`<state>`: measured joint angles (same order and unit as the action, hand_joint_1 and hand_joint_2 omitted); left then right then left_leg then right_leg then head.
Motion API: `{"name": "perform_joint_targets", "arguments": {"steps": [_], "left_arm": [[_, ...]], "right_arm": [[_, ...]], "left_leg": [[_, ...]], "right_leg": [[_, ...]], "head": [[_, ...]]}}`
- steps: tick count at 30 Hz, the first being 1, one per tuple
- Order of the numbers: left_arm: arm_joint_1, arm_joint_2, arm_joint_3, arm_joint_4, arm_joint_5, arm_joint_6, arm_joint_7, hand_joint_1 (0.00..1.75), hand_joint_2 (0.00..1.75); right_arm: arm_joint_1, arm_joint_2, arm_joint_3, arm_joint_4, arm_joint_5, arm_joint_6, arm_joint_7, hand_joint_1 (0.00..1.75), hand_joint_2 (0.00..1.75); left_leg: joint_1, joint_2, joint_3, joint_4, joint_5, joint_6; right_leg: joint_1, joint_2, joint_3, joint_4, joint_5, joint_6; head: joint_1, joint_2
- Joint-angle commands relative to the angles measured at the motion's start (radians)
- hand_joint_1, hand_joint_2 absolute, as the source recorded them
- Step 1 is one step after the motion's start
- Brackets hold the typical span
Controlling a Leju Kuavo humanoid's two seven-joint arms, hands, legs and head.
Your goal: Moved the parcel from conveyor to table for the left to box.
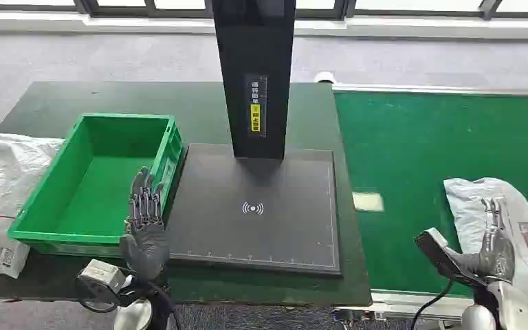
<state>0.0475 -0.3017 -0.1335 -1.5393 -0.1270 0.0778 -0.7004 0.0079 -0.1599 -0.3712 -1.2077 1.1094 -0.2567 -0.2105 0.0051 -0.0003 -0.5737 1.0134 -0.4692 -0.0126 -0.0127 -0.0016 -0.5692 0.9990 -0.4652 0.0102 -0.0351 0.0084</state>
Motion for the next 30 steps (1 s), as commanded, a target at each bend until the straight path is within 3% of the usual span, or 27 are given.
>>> {"name": "perform_joint_targets", "arguments": {"steps": [1,4,9,16,21,23,25,30], "left_arm": [[-0.028,0.049,-0.010,0.036,0.039,-0.012,0.002,0.00,0.00],[-0.026,0.050,-0.010,0.034,0.040,-0.012,0.002,0.00,0.00],[-0.019,0.049,-0.004,0.034,0.033,-0.010,0.002,0.00,0.00],[-0.007,0.046,-0.009,0.030,0.024,0.001,0.002,0.00,0.00],[0.000,0.051,-0.015,0.036,0.012,0.016,0.002,0.00,0.00],[-0.014,0.054,-0.021,0.059,-0.002,0.025,0.002,0.00,0.00],[-0.022,0.053,-0.021,0.069,-0.007,0.026,0.002,0.00,0.00],[-0.023,0.053,-0.021,0.070,-0.007,0.026,0.002,0.00,0.00]], "right_arm": [[-0.150,-0.178,-0.121,0.482,0.058,0.023,-0.004,0.00,1.75],[-0.170,-0.181,-0.117,0.508,0.064,0.014,-0.006,0.00,1.75],[-0.252,-0.254,-0.116,0.691,0.098,0.033,0.055,0.00,1.75],[-0.343,-0.264,-0.103,0.811,0.119,0.005,0.044,0.00,1.75],[-0.371,-0.234,-0.093,0.867,0.133,0.027,0.060,0.00,1.75],[-0.353,-0.196,-0.087,0.892,0.134,0.122,0.042,0.00,1.75],[-0.327,-0.141,-0.086,0.889,0.131,0.116,0.021,0.00,1.75],[-0.324,-0.132,-0.085,0.888,0.132,0.108,0.025,0.00,1.75]], "left_leg": [[0.000,-0.002,0.002,-0.003,0.002,0.001],[-0.002,0.000,0.001,-0.001,0.002,0.002],[-0.003,0.001,0.000,-0.001,0.001,0.003],[-0.002,0.004,0.000,-0.001,0.001,0.003],[-0.002,0.003,0.001,-0.002,0.001,0.003],[-0.002,0.003,0.002,-0.002,0.001,0.003],[-0.001,0.002,0.001,-0.002,0.002,0.002],[0.000,0.003,0.002,-0.004,0.002,0.002]], "right_leg": [[0.000,-0.002,0.004,-0.005,0.002,0.000],[-0.002,-0.001,0.002,-0.002,0.001,0.001],[-0.003,0.001,0.000,-0.001,0.002,0.001],[-0.002,0.003,-0.001,-0.001,0.002,0.001],[-0.002,0.002,0.001,-0.002,0.002,0.001],[-0.002,0.002,0.001,-0.003,0.002,0.001],[-0.001,0.001,0.002,-0.003,0.002,0.001],[0.000,0.003,0.002,-0.004,0.003,0.000]], "head": [[0.000,0.000],[0.000,0.000],[0.000,0.000],[0.000,0.000],[0.000,0.000],[0.000,0.000],[0.000,0.000],[0.000,0.000]]}}
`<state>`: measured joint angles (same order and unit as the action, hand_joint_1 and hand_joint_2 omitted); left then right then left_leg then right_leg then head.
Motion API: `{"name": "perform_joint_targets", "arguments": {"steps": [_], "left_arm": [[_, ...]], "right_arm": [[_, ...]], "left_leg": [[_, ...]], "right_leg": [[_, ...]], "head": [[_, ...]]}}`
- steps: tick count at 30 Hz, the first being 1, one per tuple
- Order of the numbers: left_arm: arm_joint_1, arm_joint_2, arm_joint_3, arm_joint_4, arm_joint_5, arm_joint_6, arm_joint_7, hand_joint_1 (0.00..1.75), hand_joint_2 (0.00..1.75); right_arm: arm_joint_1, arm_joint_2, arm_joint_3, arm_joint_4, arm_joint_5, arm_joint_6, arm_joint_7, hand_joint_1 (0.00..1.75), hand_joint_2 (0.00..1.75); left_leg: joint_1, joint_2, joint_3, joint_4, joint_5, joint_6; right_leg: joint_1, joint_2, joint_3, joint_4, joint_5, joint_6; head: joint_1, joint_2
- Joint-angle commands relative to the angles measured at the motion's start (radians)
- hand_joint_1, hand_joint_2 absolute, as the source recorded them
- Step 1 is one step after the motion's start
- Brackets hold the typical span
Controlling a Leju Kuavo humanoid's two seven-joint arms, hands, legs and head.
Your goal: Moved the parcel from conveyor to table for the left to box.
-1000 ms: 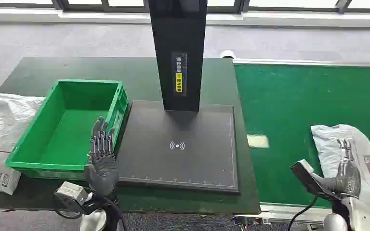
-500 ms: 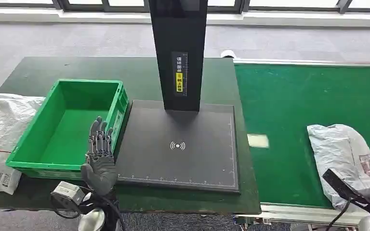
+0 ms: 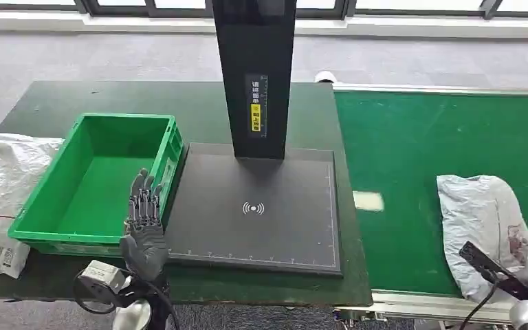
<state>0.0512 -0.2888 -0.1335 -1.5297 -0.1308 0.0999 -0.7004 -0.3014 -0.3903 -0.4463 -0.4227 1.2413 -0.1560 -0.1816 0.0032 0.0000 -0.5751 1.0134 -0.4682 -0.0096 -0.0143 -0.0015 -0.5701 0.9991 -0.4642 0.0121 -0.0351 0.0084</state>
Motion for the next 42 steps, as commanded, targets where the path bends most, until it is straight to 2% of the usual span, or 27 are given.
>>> {"name": "perform_joint_targets", "arguments": {"steps": [1,4,6,23,24,25,27,29,33,36,42], "left_arm": [[-0.026,0.040,-0.021,0.060,-0.003,0.004,0.002,0.00,0.00],[-0.033,0.041,-0.024,0.072,-0.011,0.002,0.002,0.00,0.00],[-0.038,0.041,-0.022,0.080,-0.012,0.004,0.002,0.00,0.00],[-0.039,0.041,-0.021,0.081,-0.011,0.004,0.002,0.00,0.00],[-0.021,0.042,-0.019,0.065,-0.018,0.023,0.002,0.00,0.00],[-0.006,0.044,-0.019,0.051,-0.018,0.025,0.002,0.00,0.00],[0.000,0.039,-0.015,0.045,-0.022,0.026,0.002,0.00,0.00],[-0.001,0.033,-0.012,0.045,-0.025,0.031,0.002,0.00,0.00],[0.005,0.043,-0.014,0.033,-0.016,0.050,0.002,0.00,0.00],[0.006,0.046,-0.014,0.032,-0.012,0.051,0.002,0.00,0.00],[0.020,0.041,-0.015,0.012,-0.016,0.060,0.002,0.00,0.00]], "right_arm": [[-0.021,0.092,-0.010,0.103,0.000,0.015,-0.005,0.00,1.75],[-0.002,0.127,0.014,0.099,0.009,0.093,-0.053,0.00,1.75],[0.007,0.152,0.041,0.102,0.027,0.104,-0.063,0.00,1.75],[0.010,0.154,0.042,0.102,0.028,0.101,-0.064,0.00,1.75],[0.009,0.176,0.034,0.042,0.006,-0.088,-0.136,1.75,1.75],[0.005,0.195,0.023,-0.021,-0.025,-0.093,-0.142,1.75,1.75],[0.034,0.220,0.019,-0.144,-0.073,-0.090,-0.135,1.75,1.75],[0.061,0.229,0.032,-0.232,-0.137,-0.093,-0.131,1.75,1.75],[0.046,0.230,0.028,-0.227,-0.189,-0.133,-0.138,1.75,1.75],[0.033,0.227,0.029,-0.205,-0.194,-0.148,-0.140,1.75,1.75],[0.019,0.226,0.040,-0.193,-0.209,-0.183,-0.148,1.75,1.75]], "left_leg": [[0.001,0.001,0.003,-0.003,0.001,-0.001],[0.002,0.002,0.003,-0.004,0.002,-0.001],[0.002,0.002,0.005,-0.004,0.002,-0.001],[0.003,0.005,0.010,-0.004,0.001,-0.003],[0.004,0.006,0.011,-0.001,-0.001,-0.003],[0.003,0.004,0.009,-0.004,0.001,-0.003],[0.004,0.010,0.010,-0.003,0.000,-0.003],[0.004,0.010,0.002,-0.002,0.000,-0.003],[0.003,0.010,-0.002,-0.004,0.000,-0.003],[0.003,0.007,0.006,-0.003,0.001,-0.002],[0.003,0.006,0.004,-0.002,0.001,-0.002]], "right_leg": [[0.001,0.002,0.002,-0.003,0.001,-0.001],[0.002,0.002,0.003,-0.004,0.002,-0.001],[0.002,0.002,0.004,-0.005,0.003,-0.002],[0.006,0.004,0.008,-0.005,0.003,-0.002],[0.006,0.005,0.010,-0.003,0.002,-0.002],[0.005,0.004,0.008,-0.005,0.003,-0.002],[0.005,0.009,0.006,-0.004,0.004,-0.002],[0.005,0.009,0.008,-0.003,0.003,-0.002],[0.003,0.009,0.003,-0.003,0.004,-0.002],[0.003,0.006,0.004,-0.003,0.002,-0.002],[0.003,0.006,0.002,-0.001,0.003,-0.002]], "head": [[0.000,0.000],[0.000,0.000],[0.000,0.000],[0.000,0.000],[0.000,0.000],[0.000,0.000],[0.000,0.000],[0.000,0.000],[0.000,0.000],[0.000,0.000],[0.000,0.000]]}}
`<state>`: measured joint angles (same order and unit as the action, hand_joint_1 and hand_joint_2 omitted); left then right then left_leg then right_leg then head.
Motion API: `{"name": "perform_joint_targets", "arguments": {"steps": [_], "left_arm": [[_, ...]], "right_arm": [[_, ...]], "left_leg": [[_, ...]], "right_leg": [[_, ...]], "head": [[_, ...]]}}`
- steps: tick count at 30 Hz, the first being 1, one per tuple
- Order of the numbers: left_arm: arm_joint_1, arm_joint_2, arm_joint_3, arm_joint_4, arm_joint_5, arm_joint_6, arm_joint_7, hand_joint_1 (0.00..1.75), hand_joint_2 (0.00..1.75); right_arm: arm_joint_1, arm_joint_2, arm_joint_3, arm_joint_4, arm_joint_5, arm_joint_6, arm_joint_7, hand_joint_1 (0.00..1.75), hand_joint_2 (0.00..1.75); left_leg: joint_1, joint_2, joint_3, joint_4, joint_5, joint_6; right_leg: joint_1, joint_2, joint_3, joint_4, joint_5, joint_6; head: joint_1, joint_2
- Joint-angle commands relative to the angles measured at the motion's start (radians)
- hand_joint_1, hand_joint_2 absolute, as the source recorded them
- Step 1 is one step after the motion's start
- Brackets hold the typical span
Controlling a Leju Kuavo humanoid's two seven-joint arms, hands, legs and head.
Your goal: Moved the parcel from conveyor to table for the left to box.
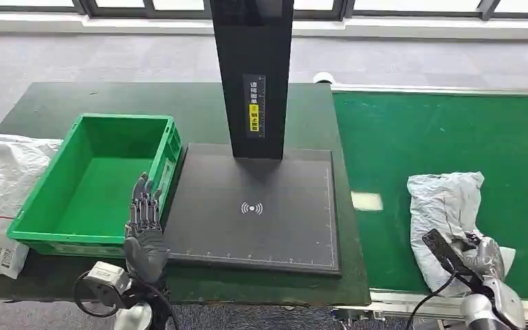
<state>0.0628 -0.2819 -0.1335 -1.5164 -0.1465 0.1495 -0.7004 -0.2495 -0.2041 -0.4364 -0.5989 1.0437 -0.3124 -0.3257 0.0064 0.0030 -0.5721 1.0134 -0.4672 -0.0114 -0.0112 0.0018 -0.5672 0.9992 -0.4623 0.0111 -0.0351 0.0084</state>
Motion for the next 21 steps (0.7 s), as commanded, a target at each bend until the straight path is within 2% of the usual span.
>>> {"name": "perform_joint_targets", "arguments": {"steps": [1,9,14,17,21], "left_arm": [[0.013,0.031,-0.012,-0.008,-0.002,0.011,0.002,0.00,0.00],[0.019,0.029,-0.009,-0.013,-0.005,0.012,0.002,0.00,0.00],[0.042,0.013,0.004,-0.036,-0.022,0.015,0.002,0.00,0.00],[0.050,0.010,0.001,-0.031,-0.031,0.013,0.002,0.00,0.00],[0.013,0.025,-0.024,0.014,-0.012,0.012,0.002,0.00,0.00]], "right_arm": [[-0.037,0.043,0.032,-0.021,-0.010,-0.038,-0.003,1.75,1.75],[-0.042,0.048,0.033,-0.024,-0.013,-0.044,-0.004,1.75,1.75],[-0.038,0.072,0.004,-0.077,-0.094,-0.129,-0.072,1.75,1.75],[0.016,0.095,-0.022,-0.195,-0.202,-0.185,-0.170,1.75,1.75],[0.157,0.117,-0.023,-0.410,-0.276,-0.185,-0.189,1.75,1.75]], "left_leg": [[0.000,0.002,0.000,-0.001,0.000,0.000],[-0.001,0.002,-0.002,-0.002,0.001,0.000],[0.000,0.002,-0.003,-0.001,0.000,0.000],[-0.001,0.002,-0.003,-0.002,0.000,0.000],[-0.001,-0.004,-0.003,-0.002,0.001,0.000]], "right_leg": [[0.000,0.002,-0.001,-0.001,0.001,-0.001],[0.000,0.001,-0.002,-0.001,0.001,-0.001],[0.000,0.000,-0.003,-0.001,0.001,0.000],[-0.001,0.000,-0.003,-0.001,0.001,-0.001],[-0.001,-0.006,-0.003,-0.001,-0.001,-0.001]], "head": [[0.000,0.000],[0.000,0.000],[0.000,0.000],[0.000,0.000],[0.000,0.000]]}}
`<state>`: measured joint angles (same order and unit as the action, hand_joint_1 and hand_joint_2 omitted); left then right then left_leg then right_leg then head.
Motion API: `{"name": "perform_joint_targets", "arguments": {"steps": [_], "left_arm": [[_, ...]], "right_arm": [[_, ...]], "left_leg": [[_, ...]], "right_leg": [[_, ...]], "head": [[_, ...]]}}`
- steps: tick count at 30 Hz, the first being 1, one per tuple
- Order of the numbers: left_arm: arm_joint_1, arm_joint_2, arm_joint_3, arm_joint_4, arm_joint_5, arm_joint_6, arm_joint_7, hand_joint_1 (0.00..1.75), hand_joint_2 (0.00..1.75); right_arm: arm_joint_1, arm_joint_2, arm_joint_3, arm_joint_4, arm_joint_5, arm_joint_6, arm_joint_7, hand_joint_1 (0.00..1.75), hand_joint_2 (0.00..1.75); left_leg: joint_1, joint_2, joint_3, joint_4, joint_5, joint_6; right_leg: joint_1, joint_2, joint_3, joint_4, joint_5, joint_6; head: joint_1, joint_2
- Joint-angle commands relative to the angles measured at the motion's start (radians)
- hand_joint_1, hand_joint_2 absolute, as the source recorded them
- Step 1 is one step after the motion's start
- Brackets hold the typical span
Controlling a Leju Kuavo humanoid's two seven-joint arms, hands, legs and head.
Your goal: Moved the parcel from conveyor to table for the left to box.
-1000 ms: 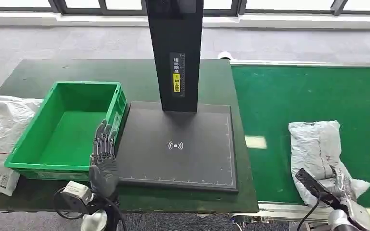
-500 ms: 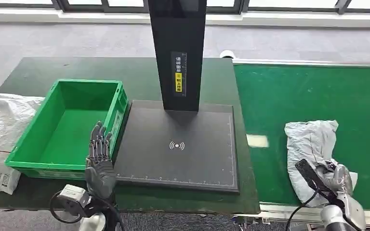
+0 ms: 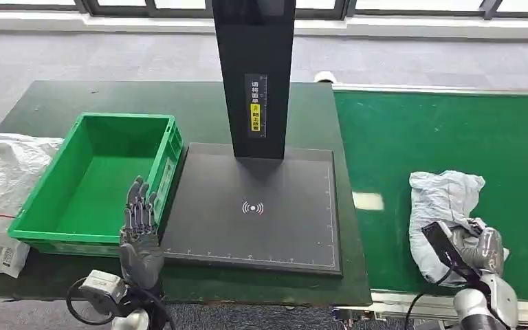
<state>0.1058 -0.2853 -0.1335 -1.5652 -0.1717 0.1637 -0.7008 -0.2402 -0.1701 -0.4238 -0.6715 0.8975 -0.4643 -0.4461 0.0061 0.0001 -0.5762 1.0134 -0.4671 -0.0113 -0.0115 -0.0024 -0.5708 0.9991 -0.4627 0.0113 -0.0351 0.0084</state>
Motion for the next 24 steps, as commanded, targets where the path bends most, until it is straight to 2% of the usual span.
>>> {"name": "perform_joint_targets", "arguments": {"steps": [1,3,8,11,16,18,19,20,21,22,23,24], "left_arm": [[-0.043,0.029,-0.027,0.075,0.019,-0.006,0.003,0.00,0.00],[-0.055,0.030,-0.034,0.085,0.024,0.000,0.003,0.00,0.00],[-0.052,0.031,-0.038,0.080,0.028,0.002,0.003,0.00,0.00],[-0.056,0.033,-0.041,0.087,0.031,-0.009,0.003,0.00,0.00],[-0.069,0.033,-0.045,0.104,0.030,-0.012,0.003,0.00,0.00],[-0.092,0.030,-0.051,0.124,0.038,-0.030,0.003,0.00,0.00],[-0.113,0.032,-0.063,0.121,0.045,-0.057,0.003,0.00,0.00],[-0.139,0.020,-0.062,0.146,0.038,-0.050,0.003,0.00,0.00],[-0.154,0.016,-0.062,0.160,0.038,-0.050,0.003,0.00,0.00],[-0.155,0.015,-0.061,0.161,0.038,-0.050,0.003,0.00,0.00],[-0.155,0.015,-0.061,0.161,0.038,-0.050,0.003,0.00,0.00],[-0.153,0.016,-0.061,0.158,0.039,-0.051,0.003,0.00,0.00]], "right_arm": [[0.177,0.094,-0.038,-0.384,-0.143,-0.035,-0.083,1.75,1.75],[0.213,0.112,-0.038,-0.443,-0.144,-0.030,-0.082,1.75,1.75],[0.202,0.111,-0.038,-0.426,-0.150,-0.022,-0.078,1.75,1.75],[0.202,0.123,-0.043,-0.442,-0.203,-0.032,-0.135,1.75,1.75],[0.190,0.129,-0.008,-0.471,-0.208,-0.024,-0.160,1.75,1.75],[0.101,0.156,0.102,-0.475,-0.173,-0.010,-0.198,1.75,1.75],[0.003,0.158,0.236,-0.440,-0.156,0.043,-0.252,1.75,1.75],[-0.164,0.208,0.347,-0.313,-0.103,-0.009,-0.157,1.75,1.75],[-0.256,0.234,0.423,-0.226,-0.105,-0.039,-0.115,1.75,1.75],[-0.267,0.235,0.436,-0.213,-0.105,-0.050,-0.105,1.75,1.75],[-0.267,0.235,0.436,-0.213,-0.105,-0.050,-0.105,1.75,1.75],[-0.257,0.231,0.445,-0.217,-0.114,-0.057,-0.106,1.75,1.75]], "left_leg": [[0.000,-0.002,0.001,-0.003,0.001,0.000],[0.000,-0.005,0.001,-0.003,0.001,0.000],[0.000,-0.003,-0.001,-0.001,0.000,0.000],[0.000,-0.002,0.000,-0.001,0.000,0.000],[-0.001,-0.002,-0.001,-0.001,0.000,0.000],[-0.001,0.001,-0.001,-0.001,0.000,0.000],[-0.001,0.003,0.000,-0.002,0.001,0.000],[-0.001,0.006,-0.001,-0.001,0.000,0.000],[-0.002,0.015,-0.002,0.000,0.000,-0.001],[-0.001,0.024,-0.006,0.000,-0.002,-0.001],[0.000,0.020,-0.013,-0.001,-0.001,-0.001],[-0.001,0.025,-0.012,-0.002,0.000,-0.001]], "right_leg": [[0.000,-0.001,0.001,-0.002,0.000,-0.001],[0.000,-0.005,0.002,-0.002,-0.001,-0.001],[0.000,-0.002,0.000,-0.001,-0.002,-0.001],[0.000,-0.002,0.000,-0.001,-0.001,-0.001],[-0.001,-0.002,-0.001,-0.001,-0.001,-0.001],[-0.001,0.001,-0.002,0.000,-0.001,-0.001],[-0.001,0.003,-0.002,-0.001,0.000,-0.001],[-0.001,0.006,-0.003,0.000,0.001,-0.001],[-0.002,0.015,-0.007,0.002,0.003,-0.001],[-0.001,0.024,-0.007,0.003,0.005,-0.001],[0.000,0.020,-0.007,0.004,0.005,-0.002],[-0.001,0.024,-0.008,0.004,0.007,-0.003]], "head": [[0.000,0.000],[0.000,0.000],[0.000,0.000],[0.000,0.000],[0.000,0.000],[0.000,0.000],[0.000,0.000],[0.000,0.000],[0.000,0.000],[0.000,0.000],[0.001,0.000],[0.000,0.000]]}}
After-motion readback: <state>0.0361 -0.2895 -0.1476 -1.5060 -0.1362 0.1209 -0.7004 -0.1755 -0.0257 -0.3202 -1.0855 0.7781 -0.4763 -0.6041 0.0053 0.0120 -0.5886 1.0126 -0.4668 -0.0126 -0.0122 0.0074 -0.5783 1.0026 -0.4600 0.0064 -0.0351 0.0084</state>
